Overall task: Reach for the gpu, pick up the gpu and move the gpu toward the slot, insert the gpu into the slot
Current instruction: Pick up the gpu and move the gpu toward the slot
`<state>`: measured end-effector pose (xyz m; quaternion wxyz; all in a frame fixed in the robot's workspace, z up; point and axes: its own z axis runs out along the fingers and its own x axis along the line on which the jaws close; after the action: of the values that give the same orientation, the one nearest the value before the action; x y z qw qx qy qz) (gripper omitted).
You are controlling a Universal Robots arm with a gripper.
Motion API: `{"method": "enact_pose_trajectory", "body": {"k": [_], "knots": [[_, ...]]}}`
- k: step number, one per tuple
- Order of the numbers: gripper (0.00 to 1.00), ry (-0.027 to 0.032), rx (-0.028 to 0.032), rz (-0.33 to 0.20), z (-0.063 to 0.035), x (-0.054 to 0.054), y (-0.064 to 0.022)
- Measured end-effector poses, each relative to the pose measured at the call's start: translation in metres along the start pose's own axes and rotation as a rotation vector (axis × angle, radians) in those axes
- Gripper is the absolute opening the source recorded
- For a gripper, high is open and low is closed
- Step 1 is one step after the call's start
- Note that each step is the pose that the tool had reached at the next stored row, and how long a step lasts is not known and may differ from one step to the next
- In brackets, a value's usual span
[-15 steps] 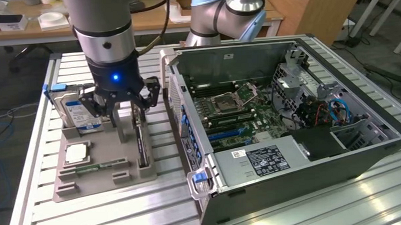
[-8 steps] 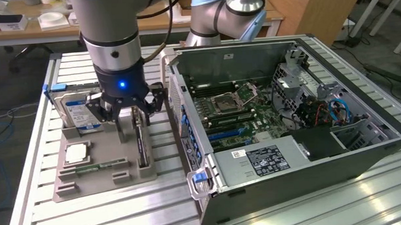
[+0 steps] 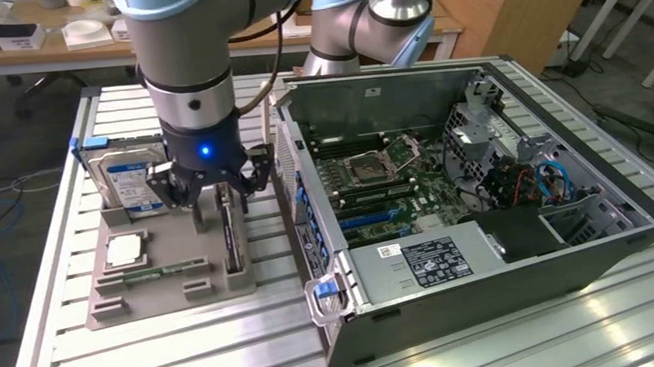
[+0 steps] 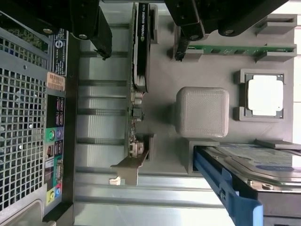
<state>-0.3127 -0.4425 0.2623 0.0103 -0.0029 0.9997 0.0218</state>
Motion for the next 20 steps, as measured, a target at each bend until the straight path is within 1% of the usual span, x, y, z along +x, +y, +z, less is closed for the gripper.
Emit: {"method": "enact_pose_trajectory", "body": {"k": [9, 20], "knots": [[0.65, -0.0019, 0.0003, 0.012, 0.0163, 0.000, -0.0020], [0.65, -0.0028, 0.0007, 0.029, 0.0316, 0.000, -0.0026]]}}
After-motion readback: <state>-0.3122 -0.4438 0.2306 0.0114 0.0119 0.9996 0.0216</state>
